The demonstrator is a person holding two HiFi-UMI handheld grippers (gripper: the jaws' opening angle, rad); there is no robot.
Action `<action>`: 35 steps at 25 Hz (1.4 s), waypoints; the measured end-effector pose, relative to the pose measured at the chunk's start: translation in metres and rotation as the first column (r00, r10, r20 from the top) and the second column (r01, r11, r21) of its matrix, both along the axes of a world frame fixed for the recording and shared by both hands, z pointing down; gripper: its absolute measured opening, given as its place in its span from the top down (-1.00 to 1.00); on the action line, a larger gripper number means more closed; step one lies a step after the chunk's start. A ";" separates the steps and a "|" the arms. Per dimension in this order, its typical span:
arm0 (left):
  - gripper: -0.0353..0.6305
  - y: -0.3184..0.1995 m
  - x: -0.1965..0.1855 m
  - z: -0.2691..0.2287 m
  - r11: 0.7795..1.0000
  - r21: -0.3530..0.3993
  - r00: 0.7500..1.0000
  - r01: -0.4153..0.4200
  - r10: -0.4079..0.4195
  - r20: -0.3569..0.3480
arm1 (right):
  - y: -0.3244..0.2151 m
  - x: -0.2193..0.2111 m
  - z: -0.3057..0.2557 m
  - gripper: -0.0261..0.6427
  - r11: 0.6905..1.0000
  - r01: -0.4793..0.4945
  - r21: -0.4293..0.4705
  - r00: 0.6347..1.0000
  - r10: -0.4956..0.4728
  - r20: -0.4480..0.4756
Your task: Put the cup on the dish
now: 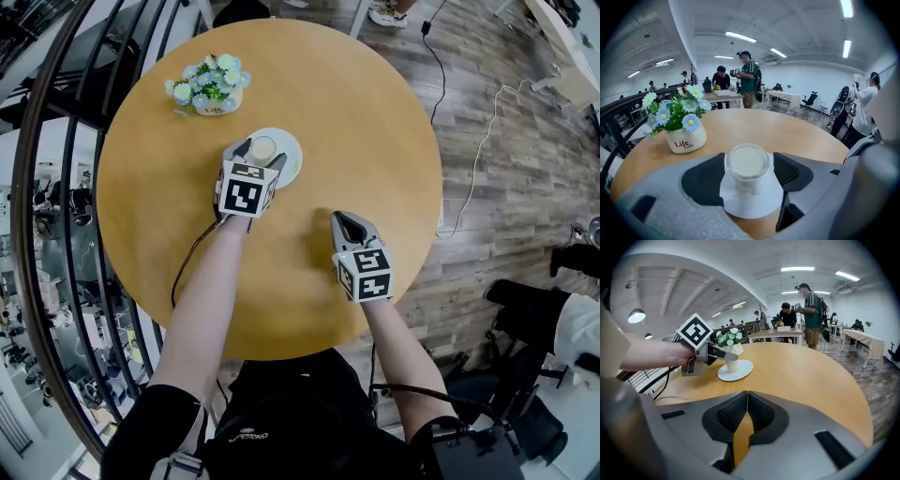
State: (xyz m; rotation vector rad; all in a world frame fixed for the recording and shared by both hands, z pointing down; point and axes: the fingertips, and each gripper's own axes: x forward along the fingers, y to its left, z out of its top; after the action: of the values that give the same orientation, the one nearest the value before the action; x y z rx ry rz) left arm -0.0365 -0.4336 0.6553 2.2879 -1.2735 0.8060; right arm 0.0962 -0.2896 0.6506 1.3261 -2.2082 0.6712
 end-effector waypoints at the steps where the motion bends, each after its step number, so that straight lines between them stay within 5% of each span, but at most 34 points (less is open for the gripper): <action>1: -0.06 -0.001 0.000 0.001 1.000 -0.002 1.000 0.002 -0.002 -0.001 | -0.001 0.001 0.000 0.91 1.000 -0.001 0.001 1.000 0.001 -0.001; 21: -0.05 0.041 -0.008 -0.021 1.000 -0.002 1.000 0.021 -0.021 -0.002 | 0.025 0.000 -0.027 0.91 0.999 0.001 0.052 1.000 -0.001 -0.004; 35: 0.51 0.082 0.005 -0.115 0.992 0.113 0.991 0.049 -0.034 -0.129 | 0.017 -0.011 -0.104 0.91 0.983 0.018 0.180 1.000 -0.018 0.000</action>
State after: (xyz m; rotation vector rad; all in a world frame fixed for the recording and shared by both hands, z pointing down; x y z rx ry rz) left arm -0.0310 -0.3520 0.5400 2.3529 -1.3370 0.5756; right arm 0.0853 -0.2722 0.5463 1.3901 -2.3254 0.4747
